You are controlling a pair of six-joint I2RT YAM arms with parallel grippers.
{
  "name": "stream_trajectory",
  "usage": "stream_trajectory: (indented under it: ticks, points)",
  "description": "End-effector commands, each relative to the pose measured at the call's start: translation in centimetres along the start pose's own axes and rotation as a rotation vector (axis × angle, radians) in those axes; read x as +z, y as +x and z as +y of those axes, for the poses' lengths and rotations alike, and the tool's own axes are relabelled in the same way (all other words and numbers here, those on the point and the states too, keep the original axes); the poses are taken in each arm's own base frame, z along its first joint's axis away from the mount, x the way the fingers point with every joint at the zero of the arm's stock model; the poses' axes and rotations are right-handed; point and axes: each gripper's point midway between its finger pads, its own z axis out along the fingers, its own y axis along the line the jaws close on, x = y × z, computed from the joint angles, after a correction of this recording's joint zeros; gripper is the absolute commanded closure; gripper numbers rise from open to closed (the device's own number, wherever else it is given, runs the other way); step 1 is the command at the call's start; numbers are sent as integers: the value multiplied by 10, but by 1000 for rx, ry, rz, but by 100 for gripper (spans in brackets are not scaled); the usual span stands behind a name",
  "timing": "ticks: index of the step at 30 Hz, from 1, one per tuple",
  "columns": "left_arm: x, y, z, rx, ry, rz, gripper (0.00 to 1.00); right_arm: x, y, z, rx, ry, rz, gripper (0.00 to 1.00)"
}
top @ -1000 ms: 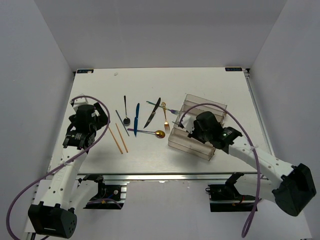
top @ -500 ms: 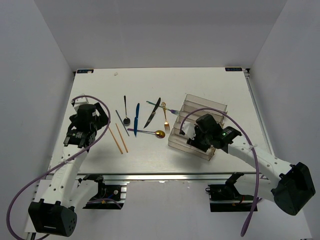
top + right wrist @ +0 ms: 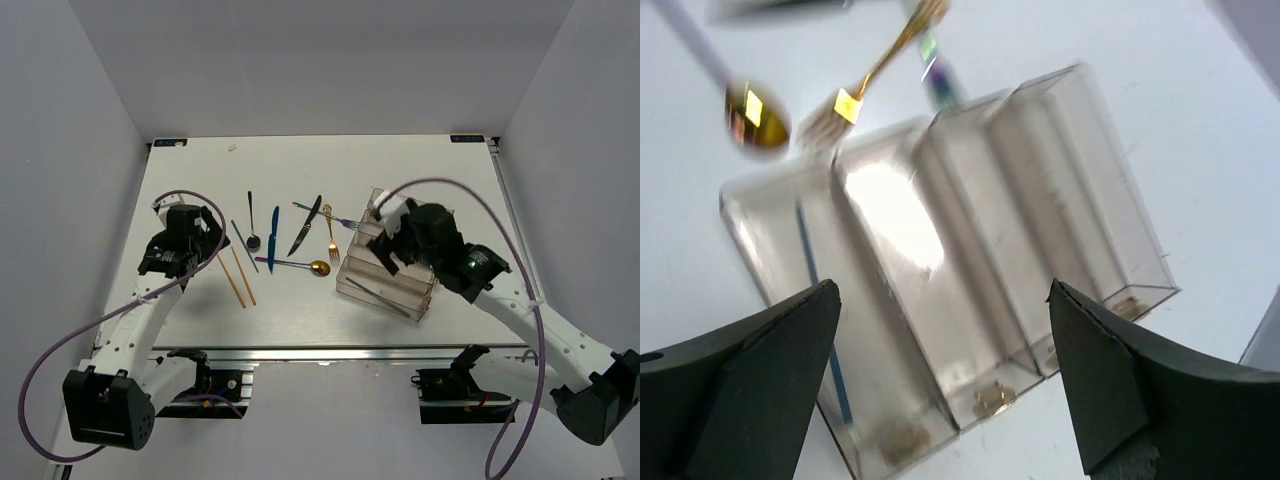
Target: Sort the eating utensils into containers
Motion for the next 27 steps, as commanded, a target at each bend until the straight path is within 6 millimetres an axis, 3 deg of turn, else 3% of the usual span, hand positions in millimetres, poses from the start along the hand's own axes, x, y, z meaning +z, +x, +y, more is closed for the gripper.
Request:
stream_trajectory:
  ticks: [1,2,3,4,5,6,7,9,10,12,14,15,20,21,23,27]
  points:
    - [8,16,-26,-91,93,60,2,-20,-75,-58,424,271,-194,11]
    - [11,23,-27,-99,85,79,2,-21,-72,-63,495,311,-137,11]
    - [16,33,-29,-91,73,106,2,-39,-99,-80,584,355,-159,11]
    - [19,37,-27,-101,41,111,2,-24,-85,-87,583,434,-26,11]
    - [21,41,-25,-101,15,117,2,-32,-65,-84,567,460,117,11]
    - [23,49,-24,-91,-6,131,2,-37,-79,-93,587,501,99,11]
    - [25,52,-19,-97,-35,128,2,-31,-72,-97,606,557,132,11]
    - [26,64,-13,-117,-60,146,3,-16,-78,-91,592,505,83,11]
    - [25,65,-12,-137,-59,142,4,-3,-67,-69,537,384,96,11]
    - [26,79,-6,-140,-66,169,6,7,-72,-57,559,316,27,11]
    - [29,92,-14,-138,-17,217,9,9,-64,-46,584,283,-4,11]
    - [30,97,-15,-129,-13,243,12,6,-73,-46,593,262,-62,11]
    - [37,134,-8,-63,-60,404,32,4,-59,-48,590,305,-36,11]
    - [38,137,-6,-58,-71,416,32,2,-56,-51,590,329,-26,11]
    - [40,145,0,-45,-97,435,45,1,-47,-52,580,351,4,11]
    - [43,153,8,-31,-132,455,55,-1,-38,-55,564,382,14,11]
